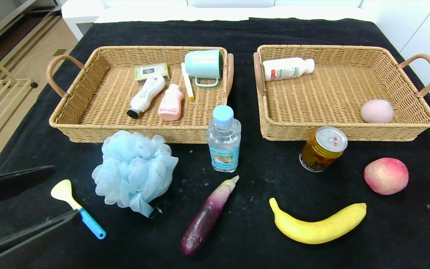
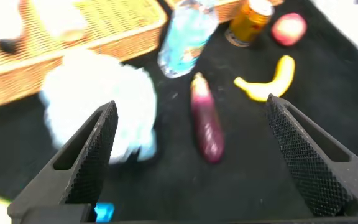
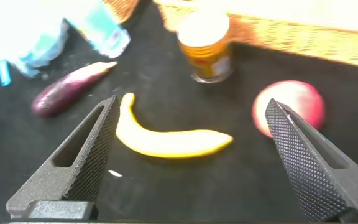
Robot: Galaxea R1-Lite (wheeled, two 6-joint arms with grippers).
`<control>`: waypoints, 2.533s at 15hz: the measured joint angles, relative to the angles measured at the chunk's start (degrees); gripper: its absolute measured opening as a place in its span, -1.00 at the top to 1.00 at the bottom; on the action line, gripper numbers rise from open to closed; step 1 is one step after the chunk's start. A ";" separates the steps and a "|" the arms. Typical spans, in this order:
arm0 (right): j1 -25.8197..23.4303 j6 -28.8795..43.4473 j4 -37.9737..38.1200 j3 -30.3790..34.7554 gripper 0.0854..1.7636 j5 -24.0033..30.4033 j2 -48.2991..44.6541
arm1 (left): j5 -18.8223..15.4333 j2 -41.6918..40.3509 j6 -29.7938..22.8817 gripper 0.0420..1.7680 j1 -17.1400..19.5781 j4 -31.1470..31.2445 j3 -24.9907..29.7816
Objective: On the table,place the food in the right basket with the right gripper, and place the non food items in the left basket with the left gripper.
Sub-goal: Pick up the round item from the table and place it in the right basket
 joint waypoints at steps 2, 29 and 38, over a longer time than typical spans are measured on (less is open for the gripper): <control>2.47 0.37 -3.58 -0.52 -0.94 -1.07 4.32 | 0.00 4.91 0.27 -0.94 -3.22 -1.60 -1.57; -2.27 9.51 40.05 -34.10 -0.94 -16.85 18.69 | 1.43 8.33 1.78 -0.94 -3.12 -1.89 -4.68; -8.00 12.93 43.40 -38.64 -0.94 -16.10 30.48 | 1.27 8.22 2.76 -0.94 -3.34 -1.73 -4.35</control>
